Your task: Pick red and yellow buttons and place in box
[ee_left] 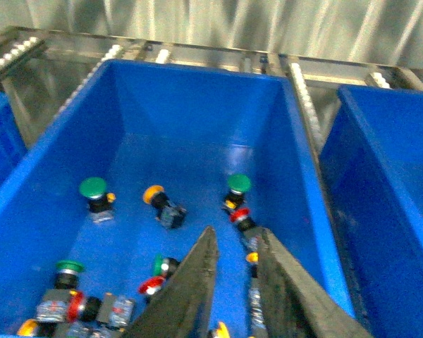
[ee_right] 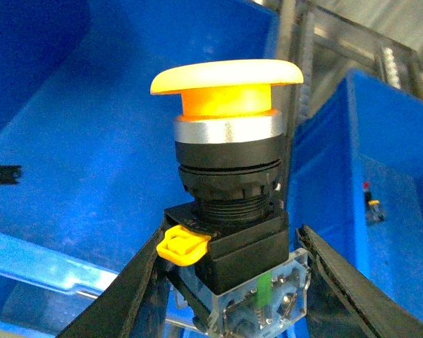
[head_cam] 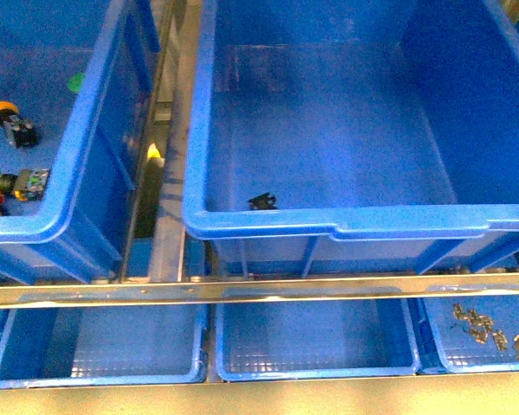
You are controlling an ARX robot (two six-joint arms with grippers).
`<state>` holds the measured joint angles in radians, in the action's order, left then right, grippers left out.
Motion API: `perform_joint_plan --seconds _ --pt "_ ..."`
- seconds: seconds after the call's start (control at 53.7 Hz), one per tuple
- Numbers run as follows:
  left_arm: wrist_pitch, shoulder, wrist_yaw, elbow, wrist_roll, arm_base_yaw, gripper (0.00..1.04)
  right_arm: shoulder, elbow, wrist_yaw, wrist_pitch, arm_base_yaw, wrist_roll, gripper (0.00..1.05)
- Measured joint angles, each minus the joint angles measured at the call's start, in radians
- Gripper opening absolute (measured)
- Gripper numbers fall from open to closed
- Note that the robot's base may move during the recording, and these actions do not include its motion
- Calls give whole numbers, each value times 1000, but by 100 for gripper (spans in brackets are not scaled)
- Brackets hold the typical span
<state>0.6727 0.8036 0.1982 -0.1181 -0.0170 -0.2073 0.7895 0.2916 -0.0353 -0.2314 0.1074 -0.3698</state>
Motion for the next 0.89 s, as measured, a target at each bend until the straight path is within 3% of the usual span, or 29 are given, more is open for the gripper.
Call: perform_joint_plan --seconds 0.056,0.354,0.447,0.54,0.893 --pt "-26 -45 -23 17 2 26 2 -13 -8 6 8 -4 9 43" --pt "-141 -214 -96 67 6 100 3 -19 -9 16 9 -24 6 43" --pt "-123 -237 -190 98 6 169 3 -19 -10 19 11 -42 4 43" --pt "-155 -280 -192 98 8 203 3 -16 -10 34 11 -63 4 43" --pt "-320 -455 -194 98 9 205 3 31 -7 112 -29 -158 12 43"
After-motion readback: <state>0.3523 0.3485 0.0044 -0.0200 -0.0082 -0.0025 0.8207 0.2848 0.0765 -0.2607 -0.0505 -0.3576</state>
